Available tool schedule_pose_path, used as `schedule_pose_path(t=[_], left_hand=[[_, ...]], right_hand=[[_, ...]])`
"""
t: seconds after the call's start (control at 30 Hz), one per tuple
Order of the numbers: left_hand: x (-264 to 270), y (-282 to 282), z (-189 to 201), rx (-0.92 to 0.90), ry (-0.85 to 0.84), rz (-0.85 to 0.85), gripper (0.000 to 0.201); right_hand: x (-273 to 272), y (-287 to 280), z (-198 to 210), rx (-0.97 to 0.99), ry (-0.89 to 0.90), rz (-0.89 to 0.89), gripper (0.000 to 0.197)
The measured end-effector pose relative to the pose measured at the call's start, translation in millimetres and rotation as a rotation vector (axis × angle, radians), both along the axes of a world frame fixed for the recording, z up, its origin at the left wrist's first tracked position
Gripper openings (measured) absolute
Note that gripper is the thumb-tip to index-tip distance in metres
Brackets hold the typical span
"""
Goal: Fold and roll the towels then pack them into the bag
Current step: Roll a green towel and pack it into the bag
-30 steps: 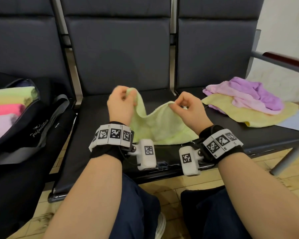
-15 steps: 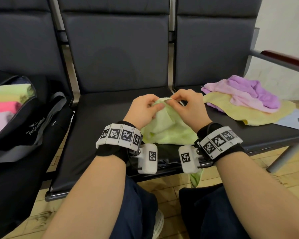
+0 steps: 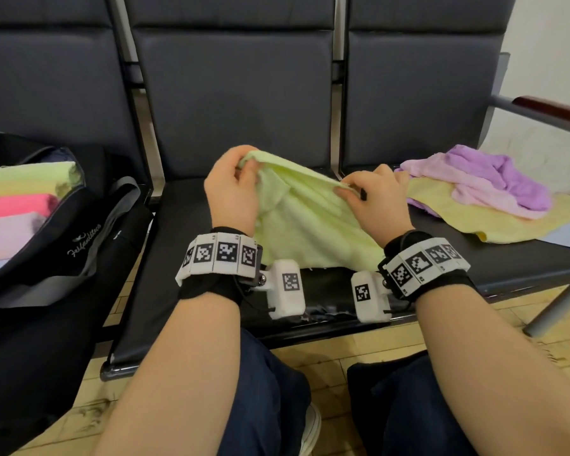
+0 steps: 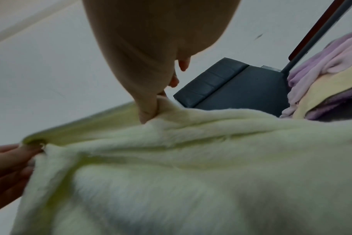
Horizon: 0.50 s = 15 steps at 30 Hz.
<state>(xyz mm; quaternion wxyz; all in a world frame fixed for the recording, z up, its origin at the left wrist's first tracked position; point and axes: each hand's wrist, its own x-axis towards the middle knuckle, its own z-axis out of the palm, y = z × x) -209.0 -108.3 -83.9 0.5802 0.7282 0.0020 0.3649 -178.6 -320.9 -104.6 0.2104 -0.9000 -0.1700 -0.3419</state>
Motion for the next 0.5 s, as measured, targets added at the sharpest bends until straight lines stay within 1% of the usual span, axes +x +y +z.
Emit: schedule_pose_path(t=[0.13,0.27,0.3,0.37,0.4,0.43,0.5], left_hand=[[4,12,-4,-0.167,0.011,0.136,0.016],[2,14,-1,-0.25,-0.026,0.248,0.017],[1,15,0,-0.269,-0.033,0.27,0.017],[1,19,-1,-0.293,-0.019,0.3,0.013],[3,20,-4,-0.284,0.008,0.287,0.011],[4,20,-6,-0.247,0.052,0.249,0.015],[4,11,-7,-0.108,0.148,0.083,0.03]], right_hand=[[2,0,-8,-0.069,0.095,-0.007,0.017],[3,4,-9,-0.093,0.124,-0.056,0.016],[2,5,-9,-0.078,0.122,-0.062,0.016],[-1,8,-9,0.032,0.12,-0.041,0.014],[-3,10,-8,0.105,0.096,-0.017,0.014],[-5,13,-6,0.166,0.044,0.003,0.014],[-9,18,-1,0.245,-0.048,0.033,0.016]])
